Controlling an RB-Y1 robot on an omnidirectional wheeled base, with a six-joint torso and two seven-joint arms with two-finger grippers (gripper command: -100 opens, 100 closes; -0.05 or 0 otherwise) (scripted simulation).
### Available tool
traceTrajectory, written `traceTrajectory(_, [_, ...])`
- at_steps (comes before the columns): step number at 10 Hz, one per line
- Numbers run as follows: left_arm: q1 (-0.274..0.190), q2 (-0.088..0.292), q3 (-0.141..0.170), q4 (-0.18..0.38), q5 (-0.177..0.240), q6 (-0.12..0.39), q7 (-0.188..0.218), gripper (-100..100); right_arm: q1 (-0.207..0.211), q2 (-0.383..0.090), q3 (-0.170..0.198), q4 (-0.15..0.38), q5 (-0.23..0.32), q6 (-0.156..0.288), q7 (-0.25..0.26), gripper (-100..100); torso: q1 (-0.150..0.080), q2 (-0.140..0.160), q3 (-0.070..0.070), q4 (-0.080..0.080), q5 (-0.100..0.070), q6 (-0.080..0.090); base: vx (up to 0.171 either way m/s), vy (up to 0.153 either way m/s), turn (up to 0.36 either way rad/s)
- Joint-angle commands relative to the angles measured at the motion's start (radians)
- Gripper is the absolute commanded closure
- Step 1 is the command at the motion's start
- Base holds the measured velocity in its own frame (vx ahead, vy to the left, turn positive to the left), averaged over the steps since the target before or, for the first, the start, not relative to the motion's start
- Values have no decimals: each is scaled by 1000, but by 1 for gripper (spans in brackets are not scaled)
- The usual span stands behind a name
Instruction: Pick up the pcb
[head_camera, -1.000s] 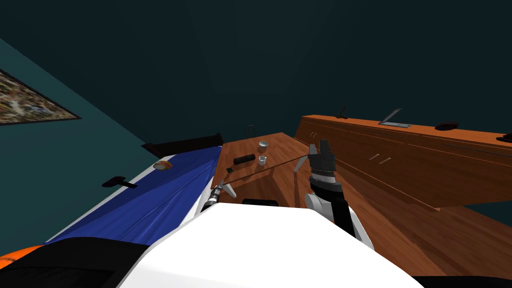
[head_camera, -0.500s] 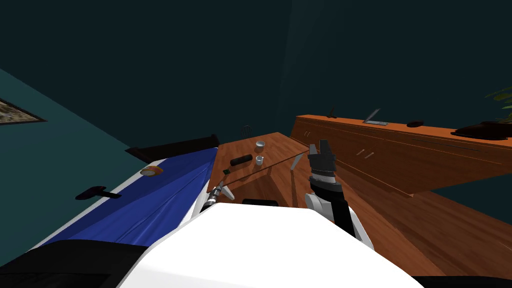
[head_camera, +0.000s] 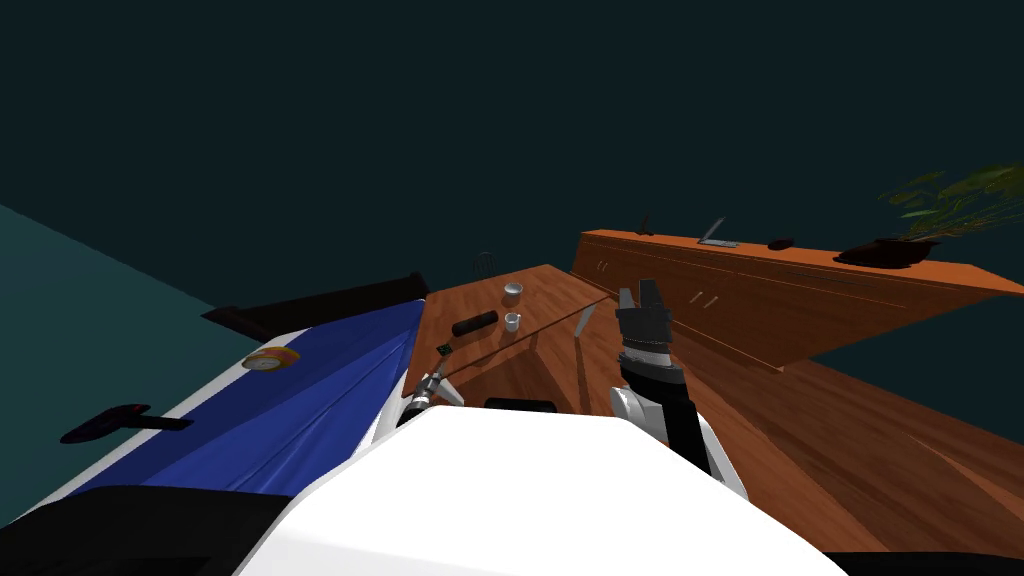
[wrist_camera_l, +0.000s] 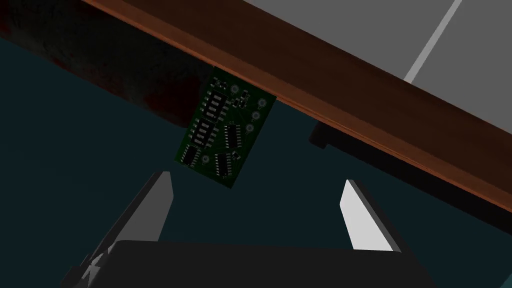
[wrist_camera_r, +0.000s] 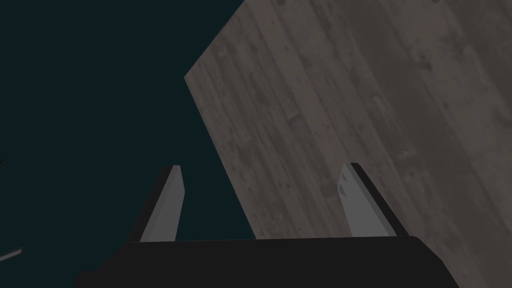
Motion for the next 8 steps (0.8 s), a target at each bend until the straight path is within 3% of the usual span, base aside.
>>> traceTrajectory(1, [-24, 14, 3, 37, 3, -6, -50, -100, 0, 0, 0, 0, 0, 0, 0, 0, 0, 0, 0, 0, 0, 0, 43, -28, -164])
traceTrajectory(3, [-47, 29, 7, 66, 7, -10, -98, -100, 0, 0, 0, 0, 0, 0, 0, 0, 0, -1, -1, 0, 0, 0, 53, -14, -96])
traceTrajectory(4, [-47, 29, 7, 66, 7, -10, -98, -100, 0, 0, 0, 0, 0, 0, 0, 0, 0, -1, -1, 0, 0, 0, 46, 5, -39])
traceTrajectory(6, [-73, 46, 12, 86, 11, -16, -135, -100, 0, 0, 0, 0, 0, 0, 0, 0, 1, -1, -1, 0, 0, 0, 64, 15, -95])
traceTrajectory(7, [-59, 39, 11, 68, 9, -7, -122, -100, 0, 0, 0, 0, 0, 0, 0, 0, 2, -3, -2, -1, 0, 0, 43, 17, -32])
traceTrajectory(8, [-61, 40, 11, 68, 10, -7, -126, 0, 0, 0, 0, 0, 0, 0, 0, 0, 2, -1, -1, -1, 1, -1, 7, 3, 5])
